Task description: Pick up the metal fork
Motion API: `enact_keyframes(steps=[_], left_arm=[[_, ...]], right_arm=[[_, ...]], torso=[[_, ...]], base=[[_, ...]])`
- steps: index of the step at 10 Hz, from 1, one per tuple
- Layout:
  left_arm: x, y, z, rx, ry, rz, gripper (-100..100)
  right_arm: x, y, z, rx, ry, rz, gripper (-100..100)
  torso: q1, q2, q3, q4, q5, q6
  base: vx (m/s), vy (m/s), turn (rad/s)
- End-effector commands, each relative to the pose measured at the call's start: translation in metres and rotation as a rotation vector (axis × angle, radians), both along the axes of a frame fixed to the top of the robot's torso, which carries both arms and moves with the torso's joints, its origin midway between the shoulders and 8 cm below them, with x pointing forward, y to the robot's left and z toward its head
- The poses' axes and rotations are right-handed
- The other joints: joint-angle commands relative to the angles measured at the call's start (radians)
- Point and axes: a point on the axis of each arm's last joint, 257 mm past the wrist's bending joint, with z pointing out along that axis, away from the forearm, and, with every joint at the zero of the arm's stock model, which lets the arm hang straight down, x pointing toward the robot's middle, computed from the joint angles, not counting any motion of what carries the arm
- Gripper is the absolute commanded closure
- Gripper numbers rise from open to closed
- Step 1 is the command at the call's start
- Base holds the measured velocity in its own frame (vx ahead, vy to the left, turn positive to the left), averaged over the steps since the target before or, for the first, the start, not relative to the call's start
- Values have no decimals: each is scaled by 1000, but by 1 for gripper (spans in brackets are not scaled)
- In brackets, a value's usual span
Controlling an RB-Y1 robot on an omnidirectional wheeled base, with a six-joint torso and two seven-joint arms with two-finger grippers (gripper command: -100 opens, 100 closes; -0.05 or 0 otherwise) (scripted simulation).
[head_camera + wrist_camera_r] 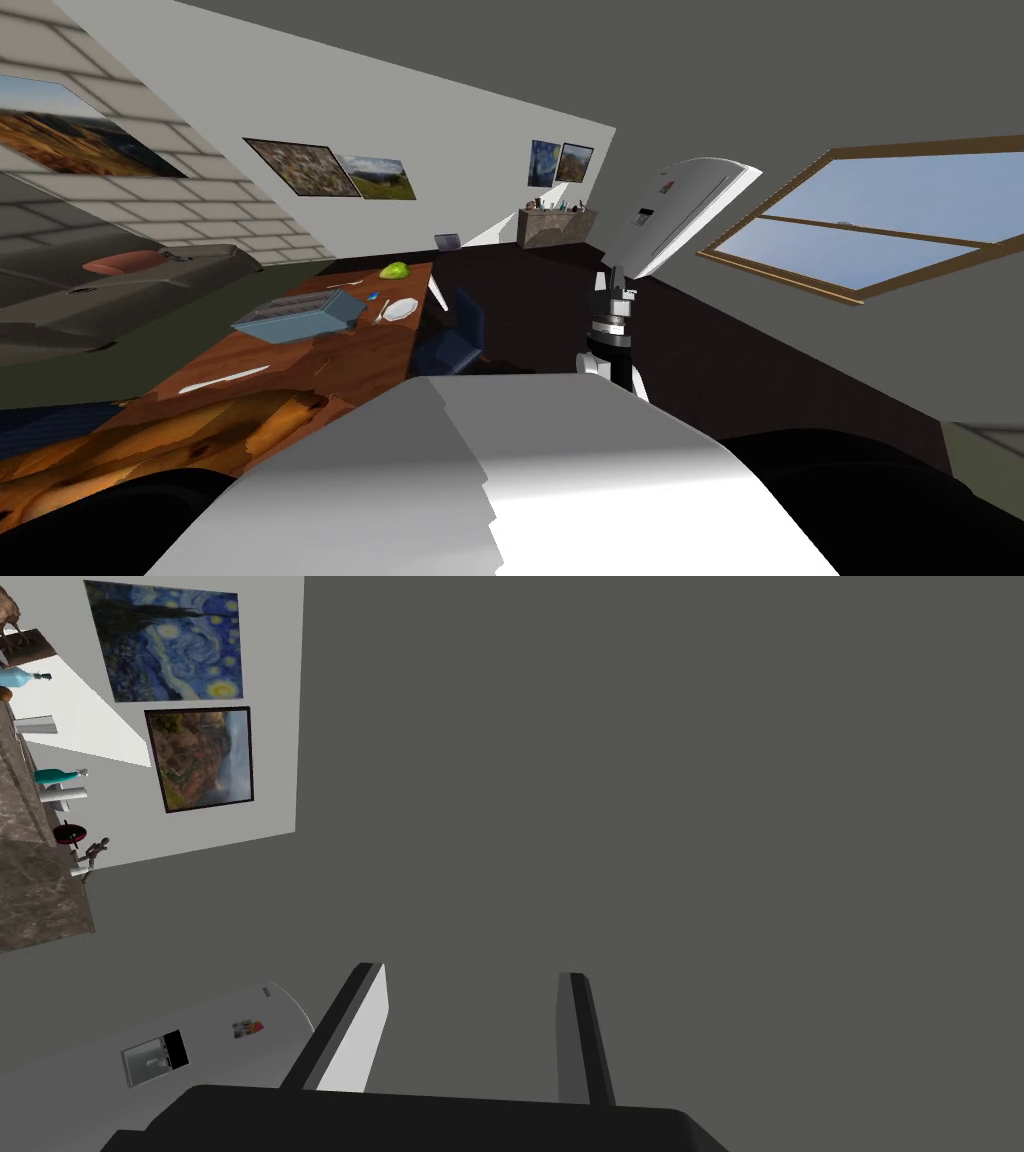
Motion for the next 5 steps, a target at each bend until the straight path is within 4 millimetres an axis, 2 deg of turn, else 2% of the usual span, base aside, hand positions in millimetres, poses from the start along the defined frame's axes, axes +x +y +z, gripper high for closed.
enact_keyframes(steps=[1,2,3,5], left_arm=[[0,0,0,0,0,0,-100],[-1,0,0,-1,1,0,0],[5,-3,-10,-2,-1,0,-100],[14,-9,-25,-5,-2,0,-100]], right_arm=[[0,0,0,0,0,0,0],[0,0,0,0,0,0,0],[0,0,0,0,0,0,0],[0,0,0,0,0,0,0]], torso=[[0,0,0,0,0,0],[-1,1,1,0,0,0],[-2,2,1,0,0,0],[1,3,2,1,0,0]], base=[[14,15,-21],[0,0,0],[-8,24,-3],[-26,60,-7]])
